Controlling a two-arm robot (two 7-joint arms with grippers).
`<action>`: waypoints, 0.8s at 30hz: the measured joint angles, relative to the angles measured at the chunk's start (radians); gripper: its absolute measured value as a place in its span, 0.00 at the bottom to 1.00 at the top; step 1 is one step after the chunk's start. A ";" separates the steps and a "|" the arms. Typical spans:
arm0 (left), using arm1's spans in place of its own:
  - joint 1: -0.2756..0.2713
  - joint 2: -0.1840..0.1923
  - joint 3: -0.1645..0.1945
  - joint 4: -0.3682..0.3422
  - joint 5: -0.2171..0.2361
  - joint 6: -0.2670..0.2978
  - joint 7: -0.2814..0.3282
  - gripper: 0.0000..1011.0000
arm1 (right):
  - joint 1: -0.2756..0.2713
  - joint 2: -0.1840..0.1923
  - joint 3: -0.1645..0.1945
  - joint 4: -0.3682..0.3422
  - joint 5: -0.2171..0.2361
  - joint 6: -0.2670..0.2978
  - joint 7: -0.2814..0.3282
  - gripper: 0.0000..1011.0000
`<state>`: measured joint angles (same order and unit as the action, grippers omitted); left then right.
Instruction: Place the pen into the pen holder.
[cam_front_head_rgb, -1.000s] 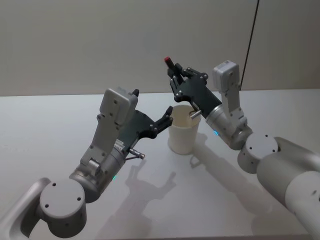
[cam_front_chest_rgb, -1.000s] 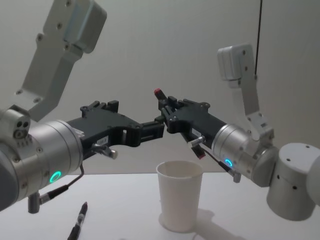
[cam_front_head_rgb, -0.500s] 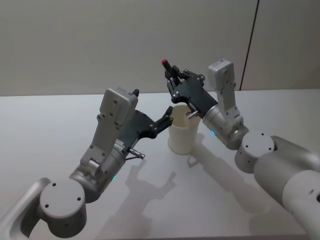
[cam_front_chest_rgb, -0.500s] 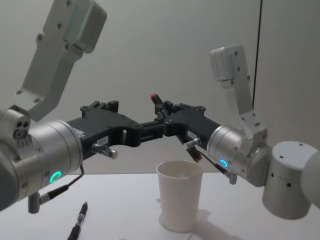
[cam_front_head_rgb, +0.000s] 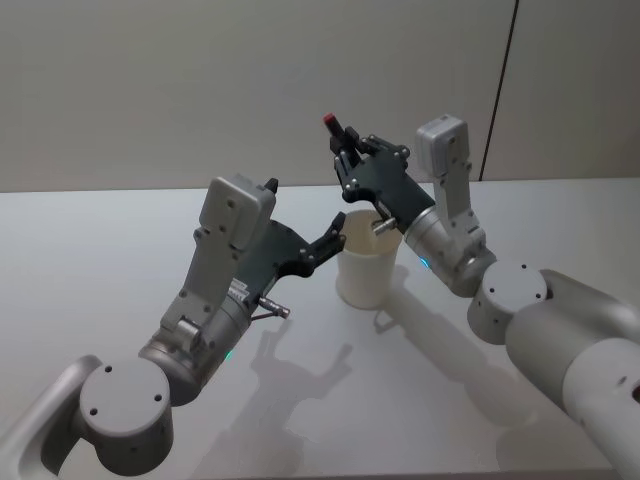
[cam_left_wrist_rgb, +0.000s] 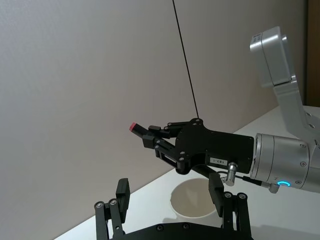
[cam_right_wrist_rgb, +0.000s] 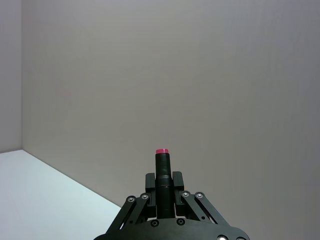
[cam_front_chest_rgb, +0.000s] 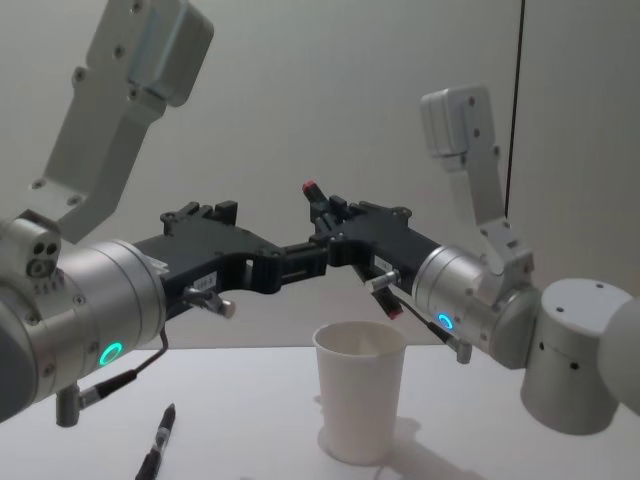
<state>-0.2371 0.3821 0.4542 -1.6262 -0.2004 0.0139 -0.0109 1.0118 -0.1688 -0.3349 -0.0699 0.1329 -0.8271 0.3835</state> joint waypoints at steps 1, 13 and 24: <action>0.000 0.000 0.000 0.000 0.000 0.000 0.000 0.99 | 0.000 0.000 0.000 0.000 0.000 0.000 0.000 0.18; 0.000 0.000 0.000 0.000 0.000 0.000 0.000 0.99 | 0.002 0.002 0.025 0.000 0.007 -0.062 0.041 0.18; 0.000 0.000 0.000 0.000 0.000 0.000 0.000 0.99 | 0.003 0.005 0.038 0.000 0.005 -0.102 0.064 0.18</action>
<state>-0.2371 0.3821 0.4542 -1.6262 -0.2004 0.0139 -0.0109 1.0144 -0.1643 -0.2971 -0.0695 0.1374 -0.9288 0.4473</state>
